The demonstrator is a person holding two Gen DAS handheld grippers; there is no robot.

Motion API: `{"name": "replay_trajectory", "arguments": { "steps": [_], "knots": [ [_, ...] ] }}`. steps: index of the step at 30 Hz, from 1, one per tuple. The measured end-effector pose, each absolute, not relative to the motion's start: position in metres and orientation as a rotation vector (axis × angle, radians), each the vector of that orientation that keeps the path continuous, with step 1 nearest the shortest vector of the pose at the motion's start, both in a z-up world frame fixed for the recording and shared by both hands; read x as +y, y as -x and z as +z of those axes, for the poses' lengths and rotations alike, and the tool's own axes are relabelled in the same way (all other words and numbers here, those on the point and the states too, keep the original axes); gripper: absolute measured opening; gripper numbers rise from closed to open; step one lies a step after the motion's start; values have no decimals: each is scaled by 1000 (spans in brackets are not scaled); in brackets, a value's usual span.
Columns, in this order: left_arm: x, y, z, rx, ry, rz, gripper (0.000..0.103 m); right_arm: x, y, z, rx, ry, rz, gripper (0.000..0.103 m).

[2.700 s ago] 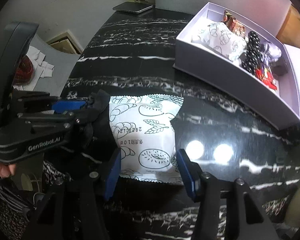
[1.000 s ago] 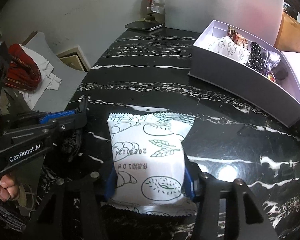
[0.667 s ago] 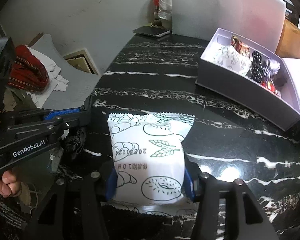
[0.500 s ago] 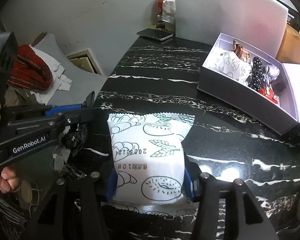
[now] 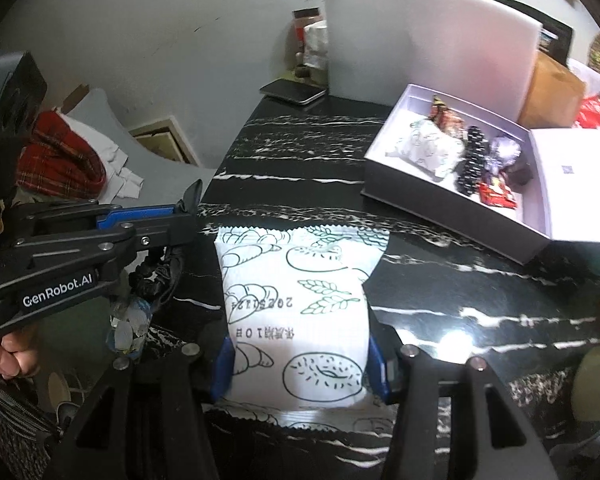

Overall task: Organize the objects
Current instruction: 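Lift and carry the scrunchie with the left tool while the right tool carries the packet toward the box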

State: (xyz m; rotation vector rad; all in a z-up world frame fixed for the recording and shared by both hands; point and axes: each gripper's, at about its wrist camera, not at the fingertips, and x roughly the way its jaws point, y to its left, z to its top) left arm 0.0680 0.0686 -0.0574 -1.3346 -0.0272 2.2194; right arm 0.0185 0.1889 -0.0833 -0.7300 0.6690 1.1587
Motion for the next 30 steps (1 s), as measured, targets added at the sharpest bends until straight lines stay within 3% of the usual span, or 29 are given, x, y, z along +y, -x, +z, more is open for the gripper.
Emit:
{"name": "replay_trajectory", "arguments": {
  "steps": [30],
  "knots": [
    [213,-77,-34,170,1290,1952,12,117,-93,-49,744,607,937,54]
  ]
}}
